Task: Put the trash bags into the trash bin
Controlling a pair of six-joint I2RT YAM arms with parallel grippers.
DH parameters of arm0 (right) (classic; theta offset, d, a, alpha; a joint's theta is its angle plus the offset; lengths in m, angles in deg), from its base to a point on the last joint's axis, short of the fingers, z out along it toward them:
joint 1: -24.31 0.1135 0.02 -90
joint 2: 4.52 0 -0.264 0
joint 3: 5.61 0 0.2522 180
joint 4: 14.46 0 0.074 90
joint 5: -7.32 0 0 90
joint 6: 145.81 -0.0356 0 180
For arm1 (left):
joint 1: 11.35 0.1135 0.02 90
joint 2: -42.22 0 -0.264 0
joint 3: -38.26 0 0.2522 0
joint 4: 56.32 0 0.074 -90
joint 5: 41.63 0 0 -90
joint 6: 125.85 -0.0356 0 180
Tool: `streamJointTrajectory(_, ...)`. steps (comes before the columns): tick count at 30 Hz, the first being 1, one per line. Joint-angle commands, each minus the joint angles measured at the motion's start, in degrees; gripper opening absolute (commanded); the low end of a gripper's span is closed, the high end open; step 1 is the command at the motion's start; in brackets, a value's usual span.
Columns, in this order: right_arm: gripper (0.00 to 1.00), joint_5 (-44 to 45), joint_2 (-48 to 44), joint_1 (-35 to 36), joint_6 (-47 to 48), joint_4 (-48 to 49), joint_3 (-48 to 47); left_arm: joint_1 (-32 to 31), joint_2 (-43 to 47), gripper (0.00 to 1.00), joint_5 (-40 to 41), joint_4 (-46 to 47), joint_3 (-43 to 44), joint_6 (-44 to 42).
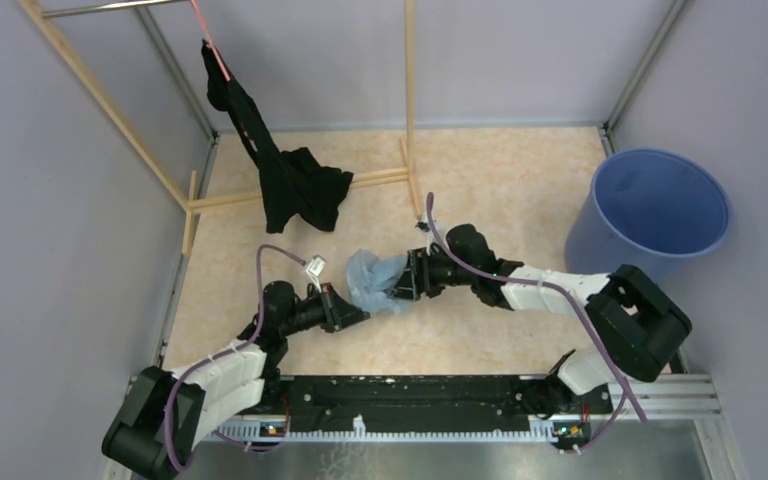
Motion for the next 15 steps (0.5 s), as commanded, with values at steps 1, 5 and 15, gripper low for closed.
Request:
streamJointTrajectory(1,0.52,-4.2,3.8,2.4,-1.5,7.1,-3.0,0.0,1.6,0.04,-0.9,1.0,-2.6,-1.3)
streamJointTrajectory(5,0.22,-2.7,0.7,2.6,4.8,2.0,-3.5,0.0,5.0,0.33,-6.4,-5.0,2.2,-3.6)
streamJointTrajectory(15,0.0,5.6,-8.1,4.6,29.7,-23.6,-10.7,0.0,24.5,0.87,-0.6,-22.1,14.0,-5.2)
